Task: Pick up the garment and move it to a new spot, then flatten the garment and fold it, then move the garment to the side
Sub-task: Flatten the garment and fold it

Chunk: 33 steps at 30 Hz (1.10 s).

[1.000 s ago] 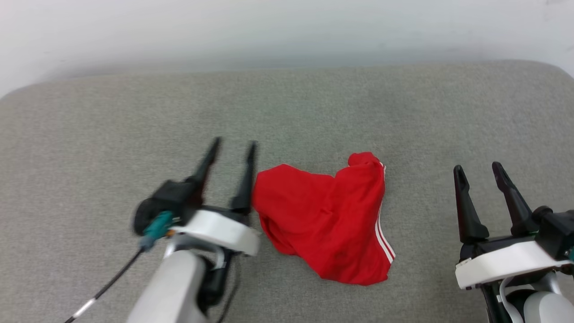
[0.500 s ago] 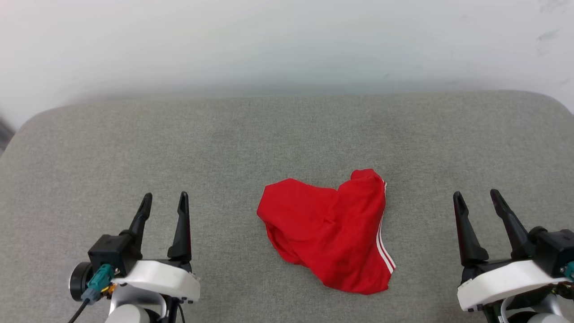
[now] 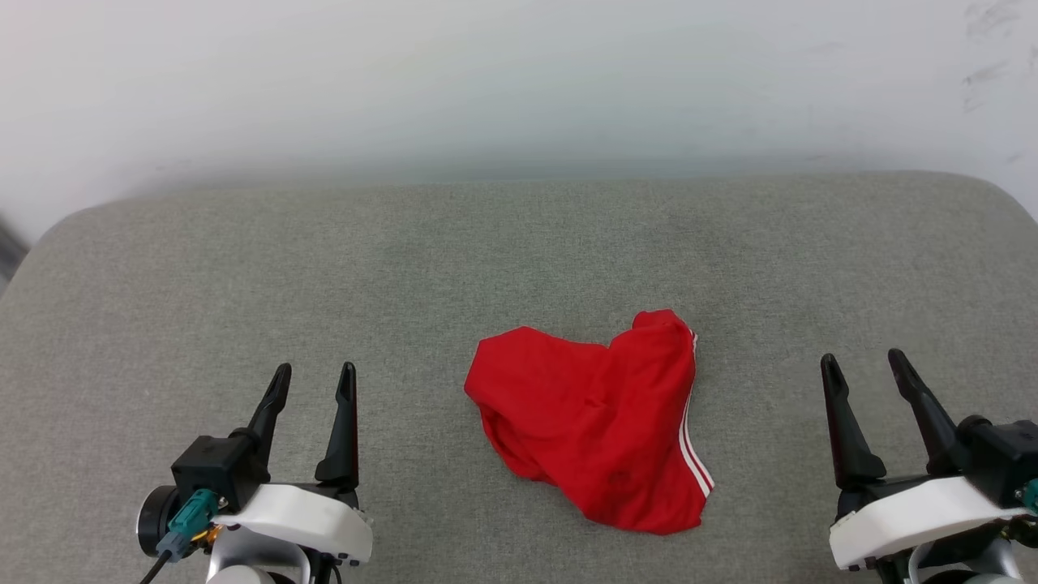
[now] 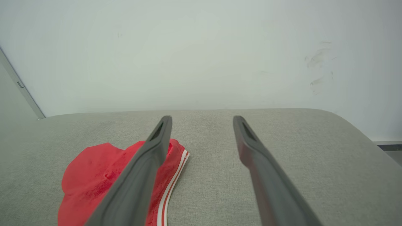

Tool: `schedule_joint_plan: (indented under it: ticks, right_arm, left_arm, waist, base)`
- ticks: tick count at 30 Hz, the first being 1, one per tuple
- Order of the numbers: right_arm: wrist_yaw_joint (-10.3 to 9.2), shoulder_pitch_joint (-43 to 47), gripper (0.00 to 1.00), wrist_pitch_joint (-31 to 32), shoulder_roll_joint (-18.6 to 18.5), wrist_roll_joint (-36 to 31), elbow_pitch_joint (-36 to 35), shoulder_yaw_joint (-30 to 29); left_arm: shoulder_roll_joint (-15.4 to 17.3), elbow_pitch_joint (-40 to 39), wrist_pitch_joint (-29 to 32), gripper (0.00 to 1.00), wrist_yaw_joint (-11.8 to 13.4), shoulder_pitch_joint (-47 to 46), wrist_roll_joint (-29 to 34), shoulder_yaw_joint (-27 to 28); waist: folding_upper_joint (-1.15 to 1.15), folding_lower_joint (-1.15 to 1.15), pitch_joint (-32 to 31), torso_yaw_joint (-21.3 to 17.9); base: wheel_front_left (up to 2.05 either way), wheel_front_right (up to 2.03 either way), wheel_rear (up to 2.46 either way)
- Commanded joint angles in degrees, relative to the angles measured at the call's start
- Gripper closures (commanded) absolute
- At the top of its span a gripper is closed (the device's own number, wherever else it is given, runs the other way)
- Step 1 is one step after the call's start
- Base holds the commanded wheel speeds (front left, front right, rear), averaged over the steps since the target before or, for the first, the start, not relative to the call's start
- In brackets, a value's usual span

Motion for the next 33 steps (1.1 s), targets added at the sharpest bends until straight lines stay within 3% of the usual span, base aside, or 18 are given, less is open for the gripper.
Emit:
schedule_joint_plan:
  ticks: [1,7,14,22,26,33]
  right_arm:
    - [-0.03,0.7,0.0,0.5,0.1,1.6,0.1,-0.6]
    - [-0.02,-0.2,0.0,6.0,0.1,5.4,2.4,-2.2]
    - [-0.02,-5.9,0.0,26.6,-0.9,5.7,5.9,-3.7]
    - [-0.02,-12.5,0.0,46.7,-5.0,8.4,7.7,2.4]
    - [-0.02,-14.0,0.0,50.7,-5.8,10.1,10.5,6.7]
    - [-0.01,-12.5,0.0,51.8,-5.3,12.8,17.8,12.9]
  left_arm:
    - [0.2,-0.2,-0.1,0.0,0.2,0.1,-0.3,-0.1]
    - [-0.1,-0.4,-0.5,0.0,0.4,-0.6,-0.5,-0.1]
    - [-0.9,-0.9,-1.0,0.0,0.4,-2.4,-0.1,-0.6]
    - [-2.3,-0.3,-2.0,0.0,0.2,-5.2,0.2,-0.9]
    - [-3.0,0.3,-2.5,0.0,-0.4,-6.6,0.4,-1.0]
    - [-3.8,1.6,-2.9,0.0,-1.0,-8.0,0.7,-0.2]
  waist:
    - [0.0,0.0,0.1,0.1]
    - [0.0,0.0,0.5,0.1]
    - [0.0,0.0,3.1,1.7]
    - [0.0,0.0,7.7,4.9]
    - [0.0,0.0,10.2,6.3]
    - [0.0,0.0,12.0,7.0]
  base:
    - [0.0,0.0,0.0]
    - [0.0,0.0,0.0]
    - [0.0,0.0,0.0]
    - [0.0,0.0,0.0]
    - [0.0,0.0,0.0]
    - [0.0,0.0,0.0]
